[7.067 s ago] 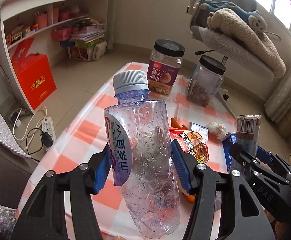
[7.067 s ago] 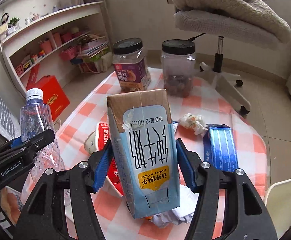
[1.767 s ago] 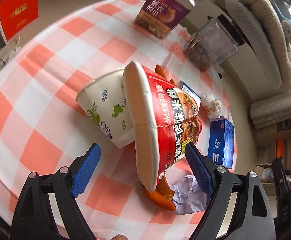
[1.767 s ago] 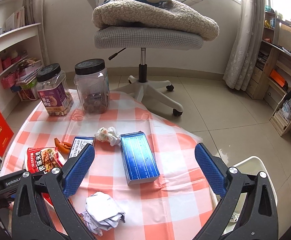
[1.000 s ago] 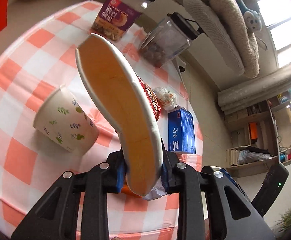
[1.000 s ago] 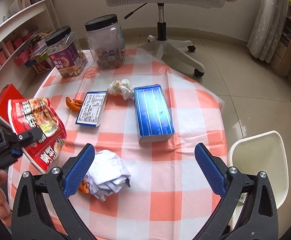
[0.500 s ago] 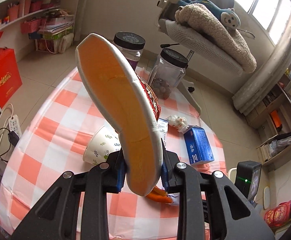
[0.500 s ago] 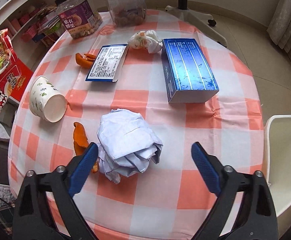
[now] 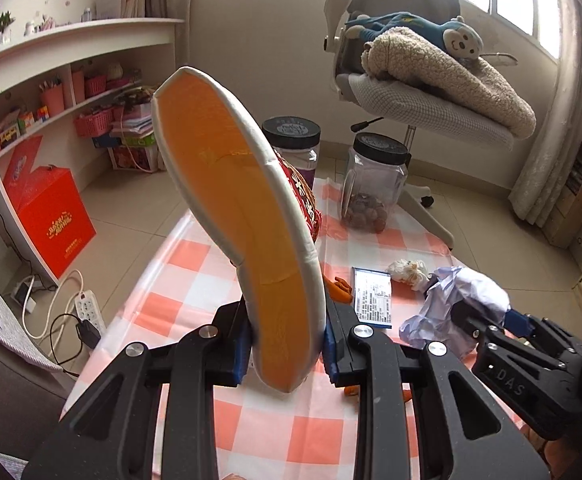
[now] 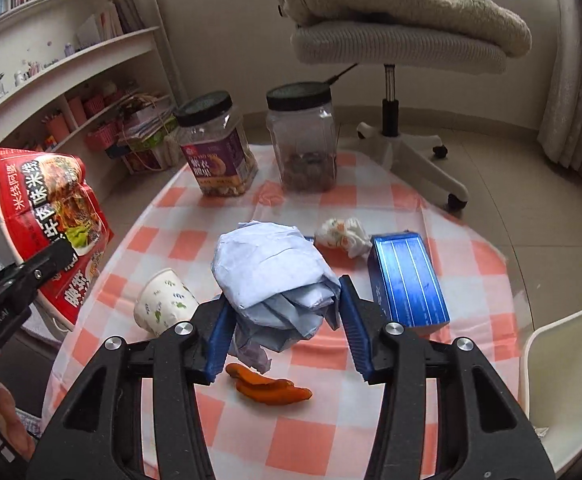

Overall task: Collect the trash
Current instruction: 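Grasp the shoe insole with the left gripper while the right gripper grasps the crumpled white paper, then carry the insole and crumpled paper over the white bin and release both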

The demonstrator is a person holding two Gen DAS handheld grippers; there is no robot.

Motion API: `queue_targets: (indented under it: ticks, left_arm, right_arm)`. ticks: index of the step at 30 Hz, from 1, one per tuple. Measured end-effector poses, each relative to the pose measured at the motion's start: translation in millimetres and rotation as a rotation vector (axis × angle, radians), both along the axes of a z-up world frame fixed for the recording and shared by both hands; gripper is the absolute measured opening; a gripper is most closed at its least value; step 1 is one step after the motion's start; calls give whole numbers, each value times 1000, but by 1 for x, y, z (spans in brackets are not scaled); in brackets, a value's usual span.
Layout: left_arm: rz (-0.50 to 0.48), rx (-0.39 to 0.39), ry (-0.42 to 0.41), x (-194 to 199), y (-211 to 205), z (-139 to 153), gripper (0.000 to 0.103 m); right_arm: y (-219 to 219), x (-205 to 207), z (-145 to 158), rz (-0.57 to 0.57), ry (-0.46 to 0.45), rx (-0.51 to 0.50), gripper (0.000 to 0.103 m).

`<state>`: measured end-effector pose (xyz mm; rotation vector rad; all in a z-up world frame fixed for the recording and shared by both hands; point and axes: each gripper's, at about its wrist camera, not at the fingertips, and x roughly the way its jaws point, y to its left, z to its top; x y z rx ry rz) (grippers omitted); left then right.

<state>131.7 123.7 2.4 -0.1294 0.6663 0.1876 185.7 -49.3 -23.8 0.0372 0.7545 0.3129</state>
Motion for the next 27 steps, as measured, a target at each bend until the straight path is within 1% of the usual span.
queue_targets:
  ticks: [4, 7, 11, 15, 27]
  left_arm:
    - [8, 43, -46, -3, -8, 8, 28]
    - [11, 76, -71, -6, -14, 11, 28]
    - [3, 91, -93, -8, -22, 15, 28]
    - [-12, 87, -103, -8, -29, 17, 28]
    - [-76, 79, -108, -4, -59, 19, 28]
  right_arm:
    - [1, -14, 21, -7, -122, -14, 47]
    - [-2, -20, 30, -13, -177, -36, 47]
    - [-7, -22, 33, -25, -198, -50, 47]
    - [-13, -24, 34, -42, -202, -56, 47]
    - [-35, -30, 39, -92, -225, -83, 48]
